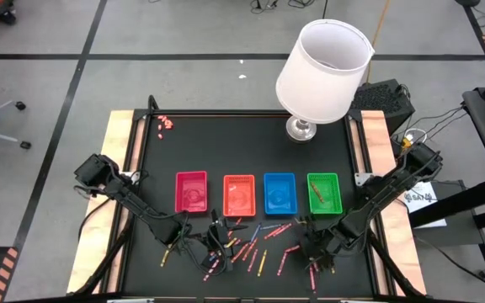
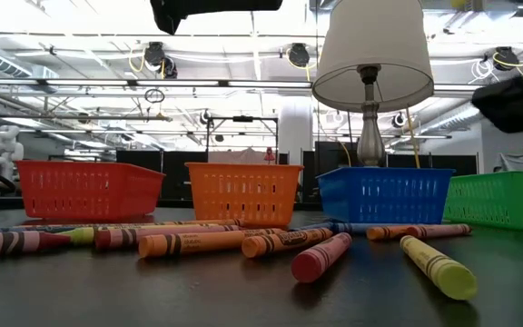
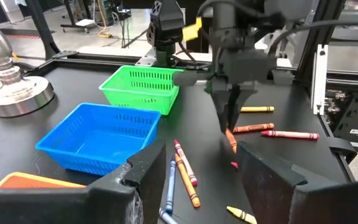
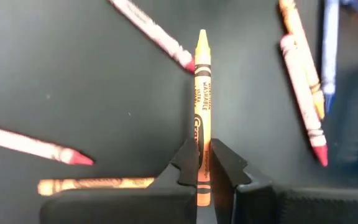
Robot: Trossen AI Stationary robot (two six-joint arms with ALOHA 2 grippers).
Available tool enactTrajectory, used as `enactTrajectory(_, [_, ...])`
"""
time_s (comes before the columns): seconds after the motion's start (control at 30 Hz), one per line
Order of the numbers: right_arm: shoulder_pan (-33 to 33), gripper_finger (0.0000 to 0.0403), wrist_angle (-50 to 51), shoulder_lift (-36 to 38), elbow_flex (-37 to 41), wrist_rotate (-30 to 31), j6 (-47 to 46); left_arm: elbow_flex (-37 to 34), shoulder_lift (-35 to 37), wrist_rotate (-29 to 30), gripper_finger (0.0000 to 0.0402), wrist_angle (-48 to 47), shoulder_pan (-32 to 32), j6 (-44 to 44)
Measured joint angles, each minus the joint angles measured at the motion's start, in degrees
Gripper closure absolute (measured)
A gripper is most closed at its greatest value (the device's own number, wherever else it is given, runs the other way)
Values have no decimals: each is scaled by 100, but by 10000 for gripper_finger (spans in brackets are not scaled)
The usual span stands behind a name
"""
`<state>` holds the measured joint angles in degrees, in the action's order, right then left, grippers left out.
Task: Sort crayons
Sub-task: Put the orange crayon into the green bin
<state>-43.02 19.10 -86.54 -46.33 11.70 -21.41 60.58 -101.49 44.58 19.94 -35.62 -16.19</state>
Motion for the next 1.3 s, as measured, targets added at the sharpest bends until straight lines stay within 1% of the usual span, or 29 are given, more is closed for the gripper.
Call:
enactTrajectory(0.1, [-117, 402, -269, 84, -4, 60, -35, 0, 0, 0, 206, 2, 2, -4])
enactTrajectory(0.13, [-166, 402, -365, 87, -4, 170, -37, 0, 0, 0, 206, 2, 0, -4])
enactTrajectory(0.3, [-532, 403, -1006, 59, -4, 1113, -32, 0, 0, 0, 206, 1, -1, -124])
enactTrajectory(0.4, [-696, 403, -1396, 58, -5, 1846, 72, 0, 0, 0, 206, 2, -2, -140])
enactTrajectory(0.47, [-733, 403, -1723, 59, -9, 2298, 237, 0, 0, -4, 206, 0, 0, -142])
enactTrajectory(0.57, [-720, 403, -2235, 59, -10, 2702, 624, 0, 0, -41, 206, 2, -1, -143])
enactTrajectory(0.67, [-687, 403, -2514, 65, -11, 2794, 977, 0, 0, -44, 206, 1, -1, -144])
enactTrajectory(0.83, [-687, 403, -2643, 16, 0, 3129, 910, 0, 0, -44, 206, 2, -2, -144])
enactTrajectory(0.9, [-687, 403, -2995, -37, 97, 3188, 917, 0, 0, -44, 206, 0, -2, -144])
enactTrajectory(1.03, [-685, 403, -4273, -157, 431, 3189, 1162, 0, -1, -45, 206, 1, -2, -144])
enactTrajectory(1.2, [-683, 403, -5974, -325, 848, 3181, 1917, -2, -55, -68, 206, 26, -2, -144])
enactTrajectory(1.3, [-683, 403, -6504, -339, 929, 3182, 2177, -2, -77, -68, 206, 27, 18, -146])
